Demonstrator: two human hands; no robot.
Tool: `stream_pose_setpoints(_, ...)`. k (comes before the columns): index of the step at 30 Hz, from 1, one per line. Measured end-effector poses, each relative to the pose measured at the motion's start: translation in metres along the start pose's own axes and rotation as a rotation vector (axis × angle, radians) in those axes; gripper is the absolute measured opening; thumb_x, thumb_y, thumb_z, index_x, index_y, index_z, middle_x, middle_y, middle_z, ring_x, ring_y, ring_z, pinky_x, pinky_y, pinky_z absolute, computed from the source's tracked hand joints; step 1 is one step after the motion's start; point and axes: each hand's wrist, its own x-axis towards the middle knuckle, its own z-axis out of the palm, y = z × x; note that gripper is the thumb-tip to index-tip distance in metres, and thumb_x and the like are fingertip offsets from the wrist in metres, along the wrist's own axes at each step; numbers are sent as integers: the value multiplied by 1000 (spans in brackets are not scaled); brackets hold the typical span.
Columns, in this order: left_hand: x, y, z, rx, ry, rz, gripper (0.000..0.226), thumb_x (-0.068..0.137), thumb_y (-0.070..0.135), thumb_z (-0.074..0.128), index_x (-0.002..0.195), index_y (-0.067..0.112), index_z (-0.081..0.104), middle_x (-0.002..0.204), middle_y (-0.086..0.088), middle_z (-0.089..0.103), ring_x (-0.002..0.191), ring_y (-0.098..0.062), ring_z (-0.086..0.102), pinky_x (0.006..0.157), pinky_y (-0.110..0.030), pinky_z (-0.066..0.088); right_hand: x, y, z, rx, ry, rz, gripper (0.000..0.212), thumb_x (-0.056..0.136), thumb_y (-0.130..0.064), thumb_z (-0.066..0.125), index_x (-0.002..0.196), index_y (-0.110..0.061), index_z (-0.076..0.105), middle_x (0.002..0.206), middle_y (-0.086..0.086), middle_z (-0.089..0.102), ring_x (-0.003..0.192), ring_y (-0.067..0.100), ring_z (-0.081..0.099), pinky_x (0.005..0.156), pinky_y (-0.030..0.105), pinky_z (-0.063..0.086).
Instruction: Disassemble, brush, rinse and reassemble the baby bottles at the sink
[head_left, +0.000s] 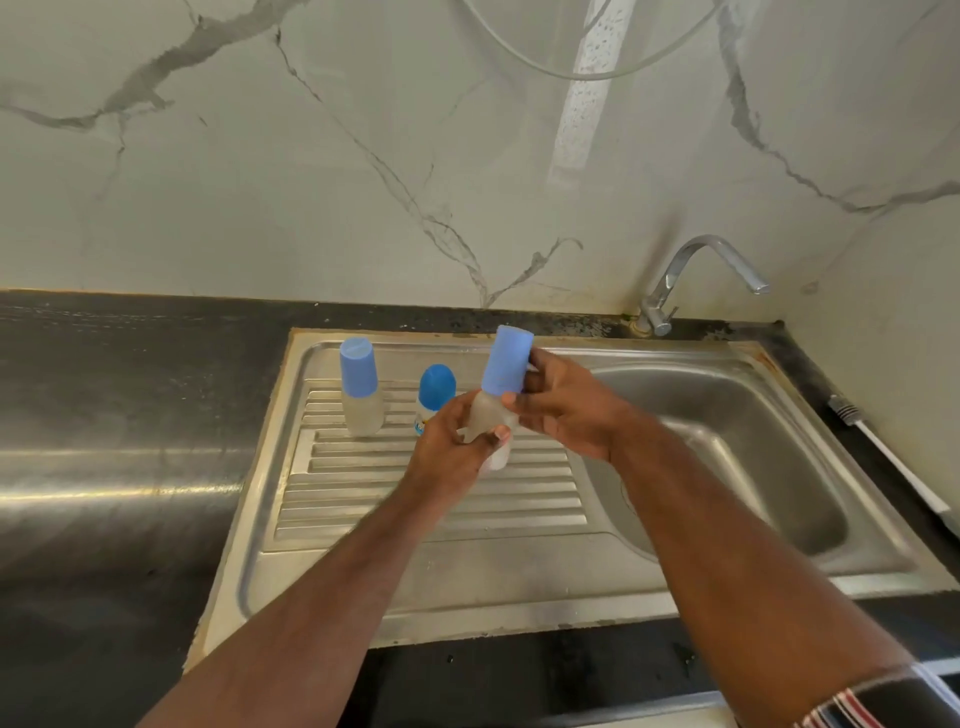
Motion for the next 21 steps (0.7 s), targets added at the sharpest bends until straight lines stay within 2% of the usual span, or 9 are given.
stream_pose_setpoints(2,3,0,1,59,7,12,50,87,29,80,133,22,60,115,8,69,102,-16,69,84,-38,60,1,6,5,-104,91,-22,51,79,9,75,124,-12,61,112,8,74,105,22,71,98,44,55)
stream_pose_setpoints(5,2,0,1,147,109,31,43,87,29,79,125,30,60,106,18,66,97,-7,67,76,-25,54,3,18,22,-170,325,-24,52,74,1,83,122,-9,65,105,3,75,98,18,72,94,43,57)
stream_pose_setpoints(6,1,0,0,132,107,29,40,87,27,79,122,32,59,106,19,66,97,-8,67,76,-24,54,2,20,23,-128,307,-17,56,74,-3,84,125,-10,62,107,3,75,100,18,72,94,42,57)
stream_pose_setpoints(8,3,-4,-2,-40,-31,-15,40,86,26,80,122,28,62,112,8,71,105,-18,69,85,-35,59,-1,16,9,97,134,14,61,77,-5,81,132,-14,56,116,5,72,107,22,69,96,45,55)
stream_pose_setpoints(10,1,-6,-2,-188,-151,-68,53,78,33,80,127,20,64,118,-4,72,112,-24,68,91,-48,60,-2,11,1,273,-13,-5,53,81,-4,73,130,-13,56,121,8,70,111,26,68,96,47,55)
stream_pose_setpoints(11,2,-5,0,-189,-147,-77,58,75,36,81,128,19,64,118,-4,72,112,-24,68,92,-49,59,1,10,1,231,3,-30,46,83,-3,71,127,-11,58,120,10,71,113,28,67,96,47,55)
stream_pose_setpoints(13,4,-7,8,-57,-42,-45,55,77,33,83,126,20,63,116,1,71,108,-17,68,90,-41,60,9,16,15,62,165,-76,34,87,0,71,118,-11,62,114,13,72,112,33,67,95,48,56)
stream_pose_setpoints(16,1,-12,15,75,112,-14,51,83,25,83,127,27,58,114,12,67,100,-1,65,76,-19,53,17,31,31,-83,344,-98,31,86,-10,76,111,-20,61,108,5,72,103,23,69,91,48,58)
stream_pose_setpoints(21,-2,-17,8,149,9,2,47,83,23,83,117,36,54,102,15,66,90,-5,66,63,-9,48,12,38,10,-189,201,-13,55,79,-14,84,125,-20,56,115,2,69,109,19,66,93,42,58)
